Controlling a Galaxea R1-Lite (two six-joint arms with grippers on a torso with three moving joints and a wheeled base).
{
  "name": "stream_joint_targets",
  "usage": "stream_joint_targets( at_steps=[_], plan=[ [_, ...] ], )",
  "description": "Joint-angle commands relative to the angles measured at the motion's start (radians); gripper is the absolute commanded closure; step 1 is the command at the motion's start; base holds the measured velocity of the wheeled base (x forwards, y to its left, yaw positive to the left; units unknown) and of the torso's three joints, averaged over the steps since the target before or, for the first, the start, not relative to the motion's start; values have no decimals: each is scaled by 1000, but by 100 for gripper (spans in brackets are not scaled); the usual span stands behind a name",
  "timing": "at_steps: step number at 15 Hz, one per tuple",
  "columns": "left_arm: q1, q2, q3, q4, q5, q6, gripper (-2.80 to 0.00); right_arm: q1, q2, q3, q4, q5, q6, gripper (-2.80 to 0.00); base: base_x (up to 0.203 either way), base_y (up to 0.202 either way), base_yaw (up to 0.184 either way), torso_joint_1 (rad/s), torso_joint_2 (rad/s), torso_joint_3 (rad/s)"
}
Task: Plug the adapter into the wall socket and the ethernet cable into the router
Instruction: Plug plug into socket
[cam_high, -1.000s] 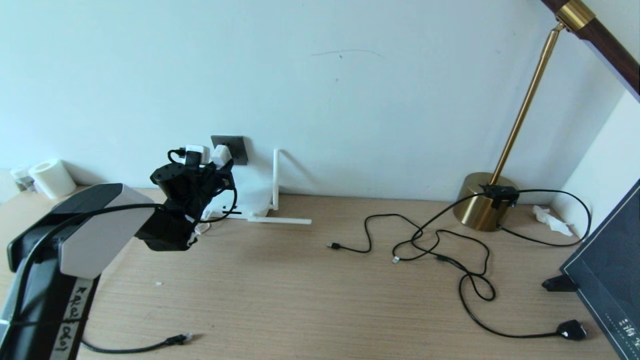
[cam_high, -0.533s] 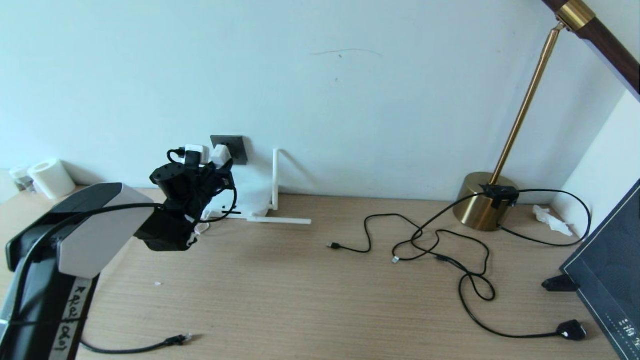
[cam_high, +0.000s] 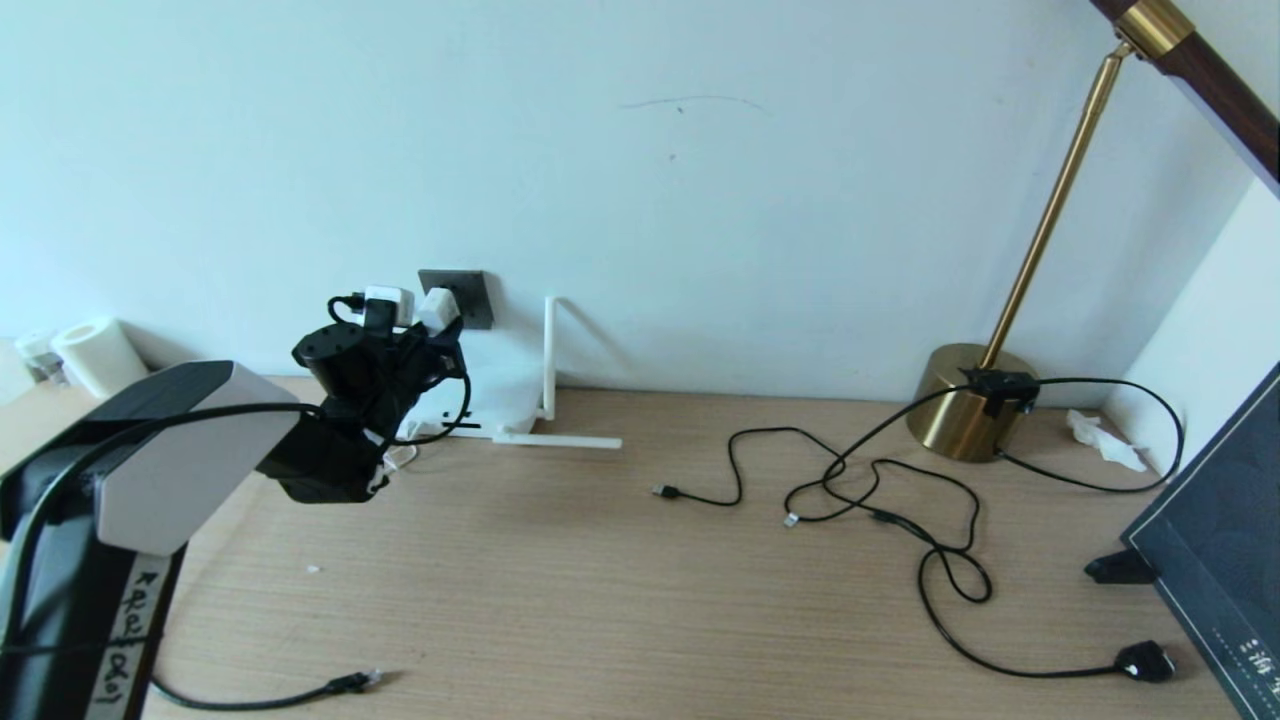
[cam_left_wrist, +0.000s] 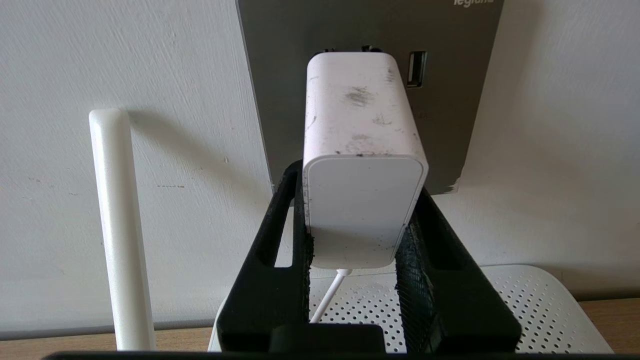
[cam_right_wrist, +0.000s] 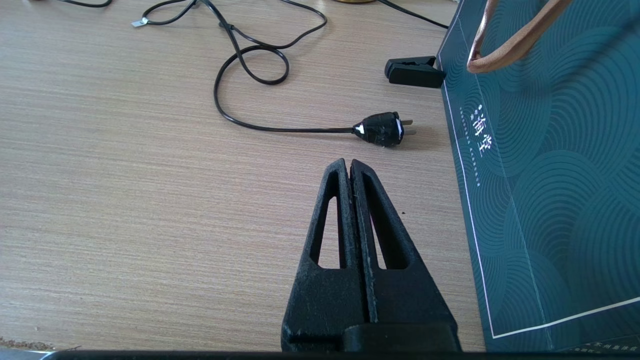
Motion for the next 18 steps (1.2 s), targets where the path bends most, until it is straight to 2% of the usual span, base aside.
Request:
stream_joint_targets(
  at_steps=[1, 18],
  plan=[
    [-2, -9, -1, -8, -1, 1, 0, 1, 0, 0, 1, 0, -1, 0, 0, 0, 0, 0, 0, 0],
    [-5, -16, 31, -7, 0, 4, 0, 1, 0, 0, 1, 0, -1, 0, 0, 0, 0, 0, 0, 0]
  ],
)
